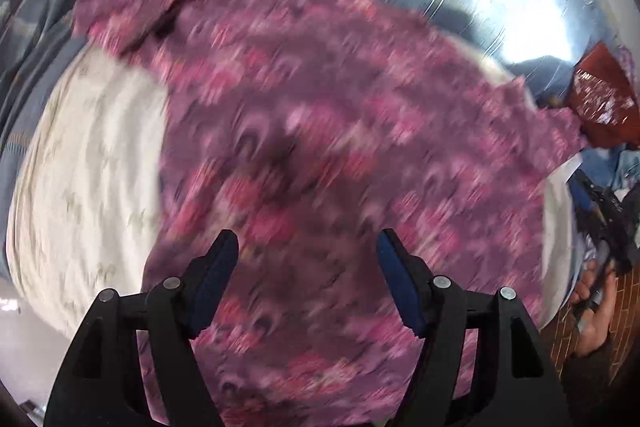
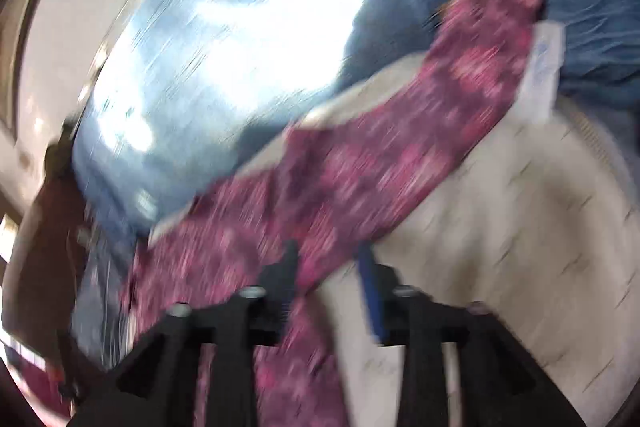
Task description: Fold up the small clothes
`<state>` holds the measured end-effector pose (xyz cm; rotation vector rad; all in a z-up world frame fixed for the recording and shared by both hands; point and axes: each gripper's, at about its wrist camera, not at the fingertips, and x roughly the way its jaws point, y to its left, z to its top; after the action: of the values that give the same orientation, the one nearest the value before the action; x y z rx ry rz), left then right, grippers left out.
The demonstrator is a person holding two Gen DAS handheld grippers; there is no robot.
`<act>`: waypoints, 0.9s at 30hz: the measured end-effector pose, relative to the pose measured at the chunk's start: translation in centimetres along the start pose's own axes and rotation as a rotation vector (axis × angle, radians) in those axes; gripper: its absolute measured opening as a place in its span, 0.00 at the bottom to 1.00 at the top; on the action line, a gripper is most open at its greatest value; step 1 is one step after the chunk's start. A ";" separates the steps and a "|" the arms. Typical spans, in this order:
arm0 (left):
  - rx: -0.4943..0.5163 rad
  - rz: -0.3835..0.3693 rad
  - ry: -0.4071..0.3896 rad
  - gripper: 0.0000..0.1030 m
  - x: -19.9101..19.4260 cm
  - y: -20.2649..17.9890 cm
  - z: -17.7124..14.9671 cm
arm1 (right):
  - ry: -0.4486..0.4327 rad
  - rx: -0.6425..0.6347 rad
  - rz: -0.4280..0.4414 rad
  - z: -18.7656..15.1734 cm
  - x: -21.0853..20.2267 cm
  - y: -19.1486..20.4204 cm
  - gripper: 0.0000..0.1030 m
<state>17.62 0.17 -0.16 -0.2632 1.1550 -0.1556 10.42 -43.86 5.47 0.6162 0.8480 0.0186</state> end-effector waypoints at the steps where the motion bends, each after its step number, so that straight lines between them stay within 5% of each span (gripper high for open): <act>1: 0.016 -0.001 -0.038 0.70 -0.2 -0.6 1.0 | -0.016 0.033 -0.031 1.3 0.4 -1.1 0.46; 8: -0.044 0.081 -0.172 0.70 4.3 -3.3 7.4 | -0.044 0.217 -0.276 5.3 5.5 -6.5 0.46; 10: -0.055 0.091 -0.180 0.70 5.7 -4.0 8.0 | -0.045 0.171 -0.303 5.2 6.3 -6.2 0.46; 11: -0.039 0.111 -0.183 0.70 6.3 -4.6 8.3 | -0.057 0.115 -0.324 5.3 6.5 -5.4 0.33; 12: -0.023 0.129 -0.186 0.70 6.6 -5.3 8.3 | -0.047 0.060 -0.336 5.5 6.8 -4.7 0.06; 13: -0.002 0.152 -0.191 0.70 7.0 -5.9 8.4 | -0.039 0.023 -0.339 5.8 6.8 -4.2 0.03; 17: 0.006 0.204 -0.296 0.70 6.3 -6.2 8.3 | -0.184 0.083 -0.356 7.0 3.9 -5.1 0.03; 21: -0.011 0.185 -0.282 0.71 6.9 -5.3 8.8 | -0.008 0.176 -0.341 6.0 5.8 -8.4 0.10; 25: 0.017 0.228 -0.216 0.75 8.8 -5.2 8.6 | -0.167 0.245 -0.214 6.0 0.6 -8.7 0.12; 27: 0.052 0.278 -0.239 0.81 9.1 -5.9 8.3 | -0.246 0.238 -0.231 7.9 -1.2 -9.0 0.31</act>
<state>28.89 -6.74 -3.35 -0.0704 0.9376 0.0890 13.18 -55.57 5.61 0.7233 0.6817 -0.3655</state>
